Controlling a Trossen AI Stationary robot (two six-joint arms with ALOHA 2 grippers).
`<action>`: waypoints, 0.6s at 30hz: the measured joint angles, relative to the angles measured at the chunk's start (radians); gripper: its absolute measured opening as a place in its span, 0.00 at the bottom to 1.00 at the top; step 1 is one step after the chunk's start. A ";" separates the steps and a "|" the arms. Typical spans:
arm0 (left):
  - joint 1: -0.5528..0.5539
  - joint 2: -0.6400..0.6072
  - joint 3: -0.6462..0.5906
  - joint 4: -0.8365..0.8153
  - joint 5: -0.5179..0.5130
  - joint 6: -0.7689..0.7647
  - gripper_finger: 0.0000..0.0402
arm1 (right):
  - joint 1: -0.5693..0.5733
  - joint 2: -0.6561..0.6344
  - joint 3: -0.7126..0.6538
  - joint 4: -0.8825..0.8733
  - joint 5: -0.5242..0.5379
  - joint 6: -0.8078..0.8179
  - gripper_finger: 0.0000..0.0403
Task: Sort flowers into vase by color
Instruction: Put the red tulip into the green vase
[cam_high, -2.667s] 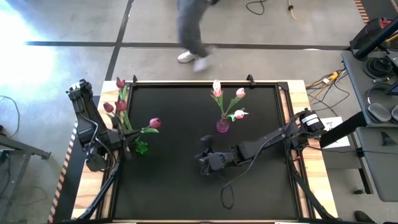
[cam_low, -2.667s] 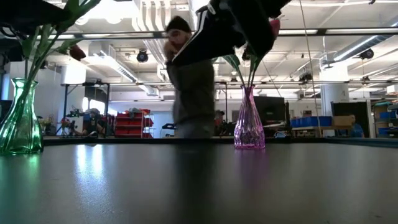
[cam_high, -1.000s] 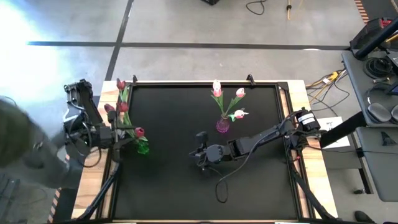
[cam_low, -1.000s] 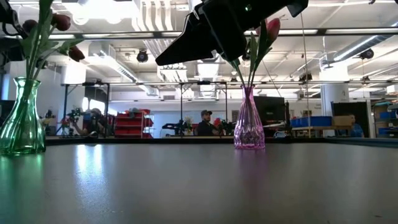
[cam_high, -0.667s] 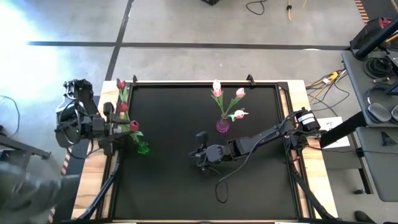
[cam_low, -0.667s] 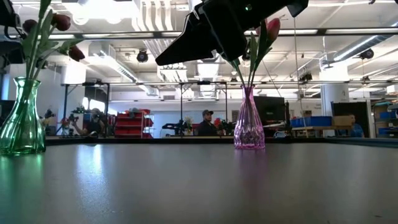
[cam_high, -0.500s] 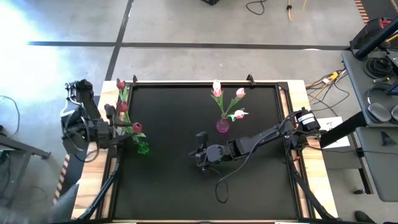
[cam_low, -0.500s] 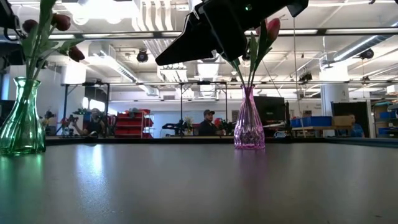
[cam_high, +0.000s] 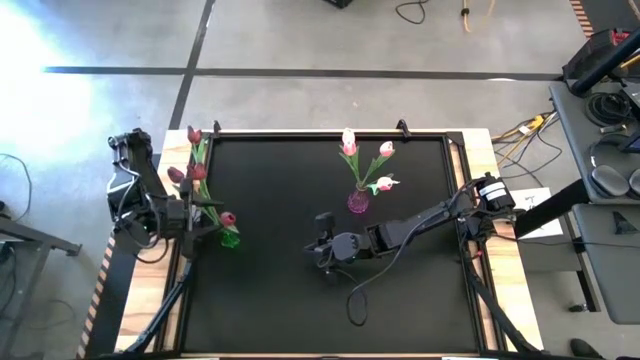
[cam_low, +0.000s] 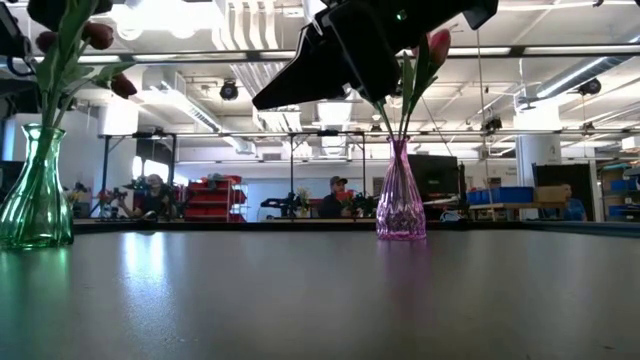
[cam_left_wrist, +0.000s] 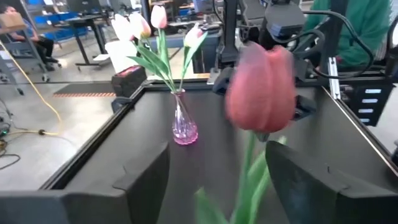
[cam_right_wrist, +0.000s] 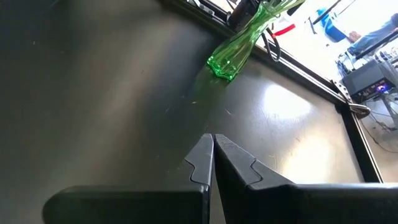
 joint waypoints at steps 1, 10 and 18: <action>0.000 -0.003 0.000 0.000 0.008 0.000 0.63 | 0.000 0.000 -0.002 -0.001 0.000 0.000 0.02; 0.000 -0.006 0.096 -0.003 0.027 0.108 0.65 | 0.000 0.000 -0.006 0.000 -0.002 0.001 0.02; 0.001 -0.027 0.244 -0.043 0.036 0.258 0.58 | 0.000 0.000 -0.006 0.000 -0.016 -0.001 0.02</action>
